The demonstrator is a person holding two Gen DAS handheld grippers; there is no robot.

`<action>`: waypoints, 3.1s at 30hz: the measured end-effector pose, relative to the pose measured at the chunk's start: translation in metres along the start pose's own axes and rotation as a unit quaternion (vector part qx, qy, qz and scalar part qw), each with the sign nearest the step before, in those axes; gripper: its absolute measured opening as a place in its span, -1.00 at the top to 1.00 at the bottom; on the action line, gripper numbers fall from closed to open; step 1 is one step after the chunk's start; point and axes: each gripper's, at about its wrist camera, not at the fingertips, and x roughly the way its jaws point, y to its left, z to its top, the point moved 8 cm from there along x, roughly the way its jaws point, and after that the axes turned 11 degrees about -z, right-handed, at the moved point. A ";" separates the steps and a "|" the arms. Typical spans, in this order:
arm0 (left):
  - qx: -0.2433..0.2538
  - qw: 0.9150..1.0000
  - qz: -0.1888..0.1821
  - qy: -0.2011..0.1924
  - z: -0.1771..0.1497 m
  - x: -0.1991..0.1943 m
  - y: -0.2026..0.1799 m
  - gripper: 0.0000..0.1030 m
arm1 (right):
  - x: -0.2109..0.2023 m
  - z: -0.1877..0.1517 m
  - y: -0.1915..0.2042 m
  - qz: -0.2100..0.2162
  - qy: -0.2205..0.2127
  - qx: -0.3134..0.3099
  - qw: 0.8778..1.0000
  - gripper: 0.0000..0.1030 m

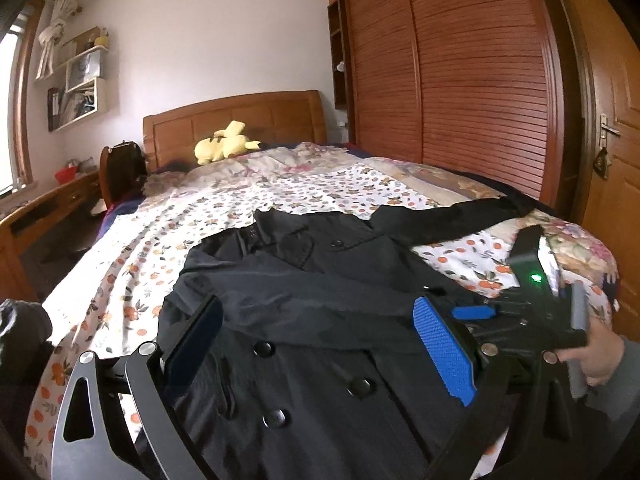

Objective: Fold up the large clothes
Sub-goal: 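Fold the coat side panel over the front with the right gripper, release, then move the right tool to the other coat sleeve and grasp it, then lift the sleeve with the right gripper and fold it across the coat front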

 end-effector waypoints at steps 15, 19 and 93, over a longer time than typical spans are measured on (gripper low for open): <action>-0.033 0.999 -0.005 0.039 -0.041 0.092 0.053 -0.88 | -0.004 0.005 0.001 -0.010 -0.010 0.003 1.000 0.39; -0.045 0.998 -0.007 0.046 -0.054 0.100 0.063 -0.88 | -0.012 0.008 0.001 -0.004 -0.022 0.005 1.000 0.38; -0.027 1.000 -0.003 -0.013 -0.054 0.076 0.054 -0.89 | 0.042 0.167 -0.214 -0.112 -0.060 0.214 0.968 0.97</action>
